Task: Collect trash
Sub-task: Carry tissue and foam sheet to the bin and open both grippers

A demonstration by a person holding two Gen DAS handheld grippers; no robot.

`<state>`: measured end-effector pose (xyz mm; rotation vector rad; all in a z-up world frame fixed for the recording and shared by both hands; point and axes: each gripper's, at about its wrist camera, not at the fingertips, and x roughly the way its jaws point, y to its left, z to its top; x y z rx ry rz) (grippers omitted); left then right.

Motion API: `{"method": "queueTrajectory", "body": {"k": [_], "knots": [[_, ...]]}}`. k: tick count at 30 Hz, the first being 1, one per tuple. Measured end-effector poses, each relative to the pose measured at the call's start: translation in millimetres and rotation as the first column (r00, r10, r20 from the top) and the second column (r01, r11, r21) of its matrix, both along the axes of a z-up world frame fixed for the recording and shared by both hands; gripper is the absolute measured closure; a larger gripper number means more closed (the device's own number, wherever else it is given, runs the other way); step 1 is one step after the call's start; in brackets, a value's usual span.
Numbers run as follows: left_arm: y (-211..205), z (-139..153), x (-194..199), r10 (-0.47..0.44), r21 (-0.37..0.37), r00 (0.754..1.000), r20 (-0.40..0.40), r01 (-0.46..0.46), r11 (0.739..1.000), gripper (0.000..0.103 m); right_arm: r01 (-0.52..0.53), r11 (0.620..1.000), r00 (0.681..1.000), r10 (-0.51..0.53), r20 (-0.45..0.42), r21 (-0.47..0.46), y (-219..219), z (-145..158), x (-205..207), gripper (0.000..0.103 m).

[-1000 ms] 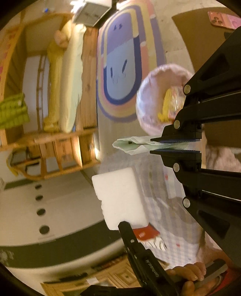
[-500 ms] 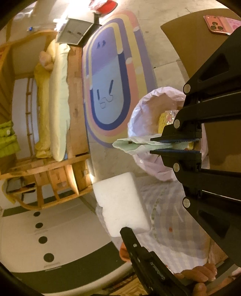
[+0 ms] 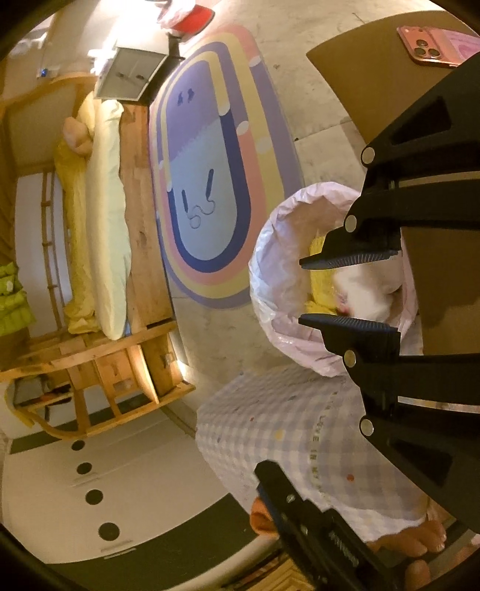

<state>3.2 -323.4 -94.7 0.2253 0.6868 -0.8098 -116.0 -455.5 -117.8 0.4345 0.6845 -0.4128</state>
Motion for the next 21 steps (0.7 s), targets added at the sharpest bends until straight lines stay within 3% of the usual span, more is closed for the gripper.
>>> {"method": "queueTrajectory", "body": {"k": [9,13,17,21], "knots": [[48.6,37.6,-11.7,0.040,-0.096,0.999,0.015,-0.038,0.995,0.060,-0.066,0.997,0.997,0.067,0.028,-0.039,34.0,28.7,-9.0,0.076],[87.5,58.8,-13.8,0.082,-0.121,0.996,0.031,-0.078,0.990,0.054,-0.126,0.990,0.991,0.128,0.039,-0.057,60.5,41.6,-2.6,0.077],[130.7,65.2,-15.9,0.140,-0.105,0.988,0.059,-0.134,0.985,0.050,-0.209,0.976,0.977,0.211,0.041,-0.065,95.3,48.3,12.8,0.076],[186.8,61.9,-11.0,0.258,-0.084,0.963,0.083,-0.251,0.964,0.047,-0.302,0.950,0.952,0.305,0.030,-0.075,132.9,48.6,32.7,0.073]]}}
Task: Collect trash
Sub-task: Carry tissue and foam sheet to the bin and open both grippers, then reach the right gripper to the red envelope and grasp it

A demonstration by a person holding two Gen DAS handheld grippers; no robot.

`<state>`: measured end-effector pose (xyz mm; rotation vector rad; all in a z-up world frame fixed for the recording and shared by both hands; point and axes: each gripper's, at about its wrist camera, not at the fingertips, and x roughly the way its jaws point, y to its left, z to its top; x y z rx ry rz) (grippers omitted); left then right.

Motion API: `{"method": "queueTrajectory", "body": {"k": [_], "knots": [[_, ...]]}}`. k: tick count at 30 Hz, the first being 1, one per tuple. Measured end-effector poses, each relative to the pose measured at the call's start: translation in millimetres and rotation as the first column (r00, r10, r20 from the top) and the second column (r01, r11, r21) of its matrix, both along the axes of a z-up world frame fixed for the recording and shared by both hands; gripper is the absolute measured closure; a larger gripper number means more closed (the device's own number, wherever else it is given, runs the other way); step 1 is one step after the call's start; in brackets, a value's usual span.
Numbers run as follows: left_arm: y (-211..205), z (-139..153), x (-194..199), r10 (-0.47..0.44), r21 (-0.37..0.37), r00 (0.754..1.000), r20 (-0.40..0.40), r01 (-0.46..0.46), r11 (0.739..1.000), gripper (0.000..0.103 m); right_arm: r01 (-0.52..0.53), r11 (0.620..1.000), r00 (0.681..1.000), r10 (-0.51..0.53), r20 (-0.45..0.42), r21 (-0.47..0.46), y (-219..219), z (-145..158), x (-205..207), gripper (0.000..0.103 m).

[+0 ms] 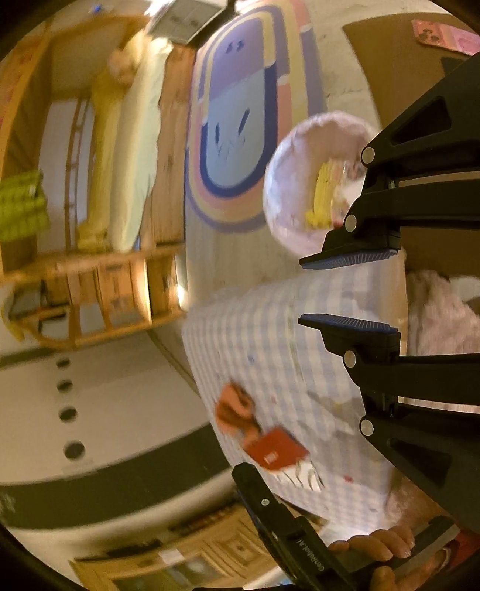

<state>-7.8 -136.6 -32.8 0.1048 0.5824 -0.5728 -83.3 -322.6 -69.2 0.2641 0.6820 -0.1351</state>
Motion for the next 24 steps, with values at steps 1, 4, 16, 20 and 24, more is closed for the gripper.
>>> {"method": "queueTrajectory", "body": {"k": [1,4,16,20,24], "knots": [[13.9,-2.2,3.1,0.037,0.000,0.999,-0.003,-0.037,0.999,0.047,-0.027,1.000,1.000,0.027,-0.004,-0.001,9.8,-1.0,6.3,0.071],[51.3,-6.4,14.7,0.126,-0.012,0.992,-0.027,-0.126,0.992,0.045,-0.116,0.993,0.993,0.116,-0.012,-0.009,42.0,-3.7,25.1,0.071],[146.3,-27.3,56.7,0.380,0.001,0.923,-0.063,-0.381,0.925,0.043,-0.324,0.946,0.946,0.323,-0.031,-0.033,118.5,-12.8,94.0,0.062],[168.2,-32.9,74.2,0.445,0.012,0.892,-0.077,-0.446,0.895,0.041,-0.371,0.928,0.928,0.370,-0.043,-0.032,133.6,-19.8,123.0,0.058],[176.8,-36.5,91.6,0.490,0.063,0.870,-0.057,-0.487,0.871,0.041,-0.398,0.917,0.916,0.396,-0.060,-0.031,144.3,-28.5,147.6,0.049]]}}
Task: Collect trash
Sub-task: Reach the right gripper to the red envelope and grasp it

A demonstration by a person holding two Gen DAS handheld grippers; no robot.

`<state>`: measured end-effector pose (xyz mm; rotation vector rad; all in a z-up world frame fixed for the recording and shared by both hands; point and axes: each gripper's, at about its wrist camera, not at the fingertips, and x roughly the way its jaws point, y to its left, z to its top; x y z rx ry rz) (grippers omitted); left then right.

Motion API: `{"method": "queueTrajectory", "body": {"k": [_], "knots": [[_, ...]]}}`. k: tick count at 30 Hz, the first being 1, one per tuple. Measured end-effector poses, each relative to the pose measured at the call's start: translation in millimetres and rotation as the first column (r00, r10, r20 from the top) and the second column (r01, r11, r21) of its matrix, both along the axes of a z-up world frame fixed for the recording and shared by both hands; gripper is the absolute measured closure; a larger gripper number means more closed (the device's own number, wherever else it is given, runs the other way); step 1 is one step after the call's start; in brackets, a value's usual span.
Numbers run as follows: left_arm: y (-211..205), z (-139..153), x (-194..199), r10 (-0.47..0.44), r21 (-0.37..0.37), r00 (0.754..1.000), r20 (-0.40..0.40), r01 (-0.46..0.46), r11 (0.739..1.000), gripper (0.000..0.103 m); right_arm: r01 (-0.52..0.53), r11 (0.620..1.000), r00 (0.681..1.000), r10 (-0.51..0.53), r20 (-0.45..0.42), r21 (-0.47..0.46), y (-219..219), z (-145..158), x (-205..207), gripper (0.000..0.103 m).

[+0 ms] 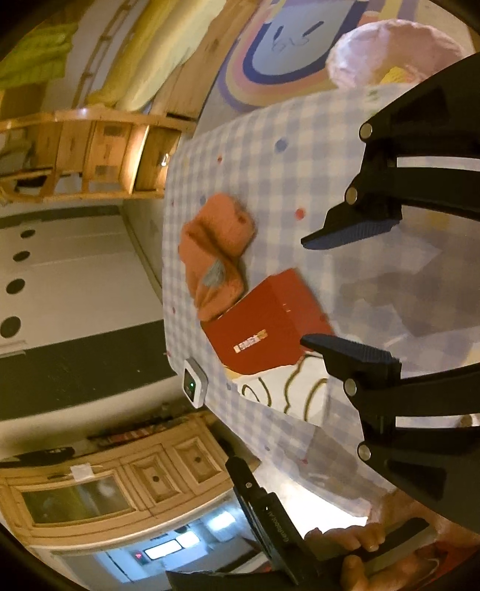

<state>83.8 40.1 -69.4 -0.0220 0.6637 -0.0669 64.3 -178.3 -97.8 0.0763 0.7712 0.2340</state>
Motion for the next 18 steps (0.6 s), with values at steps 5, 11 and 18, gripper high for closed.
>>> {"method": "queueTrajectory", "body": {"k": [5,11,18], "knots": [[-2.3,-3.0,20.3,-0.005,0.050,1.000,0.003,0.004,0.999,0.040,-0.032,0.999,0.999,0.032,-0.019,-0.009,14.1,-8.3,29.3,0.035],[-0.1,-4.2,42.9,-0.013,0.019,1.000,-0.025,0.014,1.000,0.040,-0.057,0.998,0.996,0.056,-0.066,-0.018,26.4,-17.5,55.7,0.018],[6.2,-3.4,41.9,-0.006,0.018,1.000,-0.024,0.007,1.000,0.039,-0.097,0.994,0.987,0.091,-0.136,-0.042,37.4,-24.4,66.0,0.016]]}}
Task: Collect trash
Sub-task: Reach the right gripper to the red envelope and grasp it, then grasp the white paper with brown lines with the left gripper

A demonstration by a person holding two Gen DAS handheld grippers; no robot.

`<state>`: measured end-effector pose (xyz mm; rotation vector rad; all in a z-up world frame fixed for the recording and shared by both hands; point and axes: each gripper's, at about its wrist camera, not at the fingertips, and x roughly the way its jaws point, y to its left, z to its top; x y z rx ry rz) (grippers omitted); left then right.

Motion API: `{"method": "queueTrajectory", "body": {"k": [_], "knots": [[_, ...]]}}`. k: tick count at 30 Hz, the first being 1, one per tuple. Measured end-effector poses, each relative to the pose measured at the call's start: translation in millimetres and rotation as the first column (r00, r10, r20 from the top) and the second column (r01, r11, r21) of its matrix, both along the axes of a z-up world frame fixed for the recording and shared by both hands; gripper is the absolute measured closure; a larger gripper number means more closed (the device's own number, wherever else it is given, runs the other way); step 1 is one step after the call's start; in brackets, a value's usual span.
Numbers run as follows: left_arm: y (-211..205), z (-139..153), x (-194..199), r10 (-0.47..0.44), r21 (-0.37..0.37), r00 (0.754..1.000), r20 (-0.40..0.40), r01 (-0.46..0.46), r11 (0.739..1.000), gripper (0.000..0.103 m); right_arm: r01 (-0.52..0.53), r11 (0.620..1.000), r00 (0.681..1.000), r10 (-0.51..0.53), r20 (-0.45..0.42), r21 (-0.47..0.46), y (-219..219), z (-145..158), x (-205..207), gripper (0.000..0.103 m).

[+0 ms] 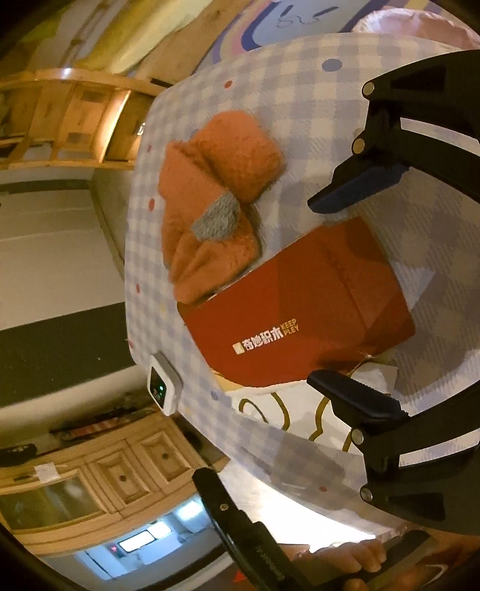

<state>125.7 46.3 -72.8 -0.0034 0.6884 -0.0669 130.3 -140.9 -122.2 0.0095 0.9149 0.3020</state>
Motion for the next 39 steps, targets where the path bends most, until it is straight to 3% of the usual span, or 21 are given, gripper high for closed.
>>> {"method": "queueTrajectory", "body": {"k": [2,7,10,13,17,20,27,39], "knots": [[2.1,-0.8,-0.2,0.006,0.003,1.000,-0.003,-0.006,1.000,0.038,-0.026,0.999,1.000,0.026,0.010,-0.020,5.9,0.5,-3.6,0.024],[8.9,-1.9,-2.6,0.023,-0.006,1.000,-0.013,-0.023,1.000,0.038,-0.029,1.000,0.998,0.030,0.051,-0.011,8.2,5.5,-17.0,0.073],[10.9,-1.0,-6.9,0.029,-0.020,0.999,-0.014,-0.030,0.999,0.038,-0.040,0.998,0.994,0.036,0.101,0.042,2.1,21.0,-32.4,0.092],[9.1,-2.5,-11.9,0.021,-0.026,1.000,-0.016,-0.021,0.999,0.038,-0.029,0.997,0.986,0.016,0.168,0.072,-4.7,43.4,-49.7,0.101],[-2.5,-6.0,-19.9,-0.019,-0.022,0.999,-0.027,0.018,1.000,0.037,0.040,0.998,0.962,-0.049,0.270,0.040,-13.0,69.6,-77.4,0.102],[-14.4,-9.8,-25.6,-0.054,-0.023,0.998,-0.045,0.053,0.998,0.037,0.085,0.996,0.952,-0.082,0.294,0.001,-17.9,73.9,-93.5,0.102],[-31.8,-13.9,-35.5,-0.087,-0.029,0.995,-0.056,0.086,0.996,0.037,0.143,0.990,0.962,-0.135,0.238,-0.018,-38.9,55.9,-112.1,0.102],[-38.9,-15.0,-39.0,-0.093,-0.022,0.994,-0.062,0.091,0.996,0.037,0.108,0.994,0.983,-0.105,0.152,-0.007,-34.9,31.0,-101.0,0.096]]}}
